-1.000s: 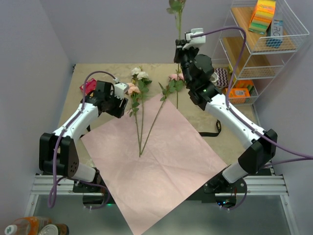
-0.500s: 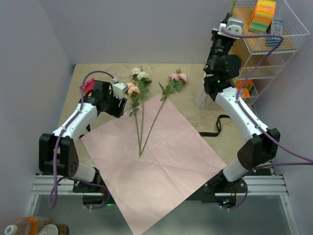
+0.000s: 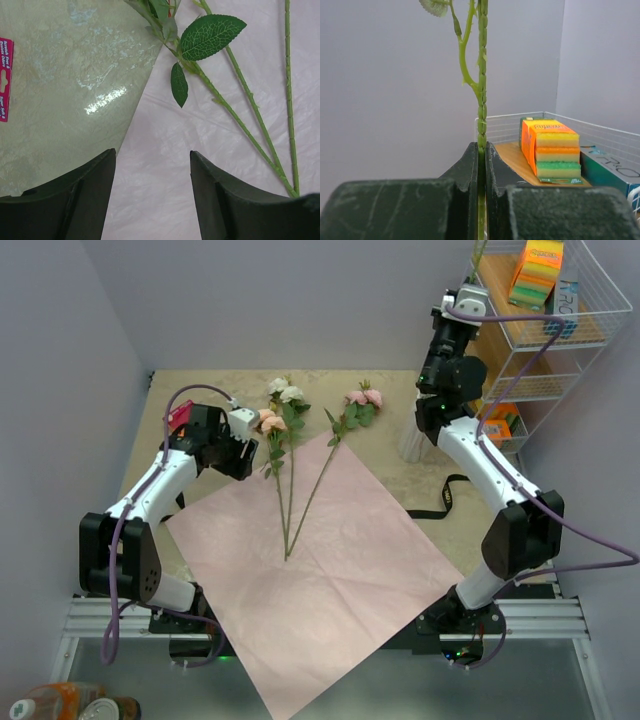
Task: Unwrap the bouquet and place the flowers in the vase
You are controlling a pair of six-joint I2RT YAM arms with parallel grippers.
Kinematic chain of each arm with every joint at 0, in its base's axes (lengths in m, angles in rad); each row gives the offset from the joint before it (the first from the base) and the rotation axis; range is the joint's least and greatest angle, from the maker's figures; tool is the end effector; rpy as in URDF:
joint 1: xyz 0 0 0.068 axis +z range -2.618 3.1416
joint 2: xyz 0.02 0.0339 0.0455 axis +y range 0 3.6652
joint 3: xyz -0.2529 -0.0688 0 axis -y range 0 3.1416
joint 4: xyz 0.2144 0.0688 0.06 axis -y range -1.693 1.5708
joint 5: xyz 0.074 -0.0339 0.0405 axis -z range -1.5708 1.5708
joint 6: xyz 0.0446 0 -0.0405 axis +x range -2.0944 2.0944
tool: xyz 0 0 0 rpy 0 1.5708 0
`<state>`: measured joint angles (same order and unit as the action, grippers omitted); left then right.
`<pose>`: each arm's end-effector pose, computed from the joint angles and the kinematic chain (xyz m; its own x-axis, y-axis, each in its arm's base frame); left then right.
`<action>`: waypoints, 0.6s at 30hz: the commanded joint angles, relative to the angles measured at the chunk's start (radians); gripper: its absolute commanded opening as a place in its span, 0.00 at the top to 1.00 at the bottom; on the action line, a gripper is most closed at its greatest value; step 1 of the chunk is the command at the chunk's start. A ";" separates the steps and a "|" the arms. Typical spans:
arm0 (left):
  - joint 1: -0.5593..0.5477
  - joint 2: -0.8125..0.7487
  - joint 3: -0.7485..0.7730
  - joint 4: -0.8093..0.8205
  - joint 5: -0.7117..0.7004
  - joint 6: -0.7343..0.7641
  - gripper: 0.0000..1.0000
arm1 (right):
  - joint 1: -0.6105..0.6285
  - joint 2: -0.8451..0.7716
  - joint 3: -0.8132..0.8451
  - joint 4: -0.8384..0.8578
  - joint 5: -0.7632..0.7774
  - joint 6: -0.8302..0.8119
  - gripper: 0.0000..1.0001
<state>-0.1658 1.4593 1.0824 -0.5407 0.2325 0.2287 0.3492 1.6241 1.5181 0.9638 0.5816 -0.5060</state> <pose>0.2790 -0.0571 0.2485 -0.6951 0.3400 -0.6334 0.4685 0.8825 -0.0404 0.3145 0.0884 0.4872 0.5966 -0.2138 -0.7735 0.3898 0.9197 0.0464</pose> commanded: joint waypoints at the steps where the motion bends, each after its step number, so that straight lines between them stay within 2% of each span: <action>1: 0.009 -0.025 0.016 -0.002 0.031 0.020 0.34 | -0.010 0.003 -0.055 0.093 0.004 -0.009 1.00; 6: 0.017 -0.042 0.014 -0.010 0.030 0.027 0.34 | -0.010 0.006 -0.084 0.058 0.021 0.009 1.00; 10: 0.020 -0.050 0.013 -0.016 0.030 0.029 0.34 | -0.010 -0.024 -0.119 -0.035 0.067 0.058 1.00; 12: 0.022 -0.051 0.017 -0.018 0.031 0.024 0.34 | -0.009 -0.065 -0.163 -0.071 0.092 0.119 0.86; 13: 0.022 -0.051 0.020 -0.024 0.033 0.021 0.34 | -0.009 -0.085 -0.180 -0.115 0.093 0.142 0.69; 16: 0.022 -0.054 0.034 -0.036 0.041 0.011 0.34 | -0.010 -0.153 -0.248 -0.192 0.081 0.201 0.57; 18: 0.022 -0.059 0.039 -0.036 0.041 0.005 0.34 | -0.010 -0.196 -0.281 -0.239 0.069 0.242 0.54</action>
<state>-0.1524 1.4403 1.0824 -0.5674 0.2493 0.2310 0.3447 1.5414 1.2762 0.8070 0.6411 -0.3756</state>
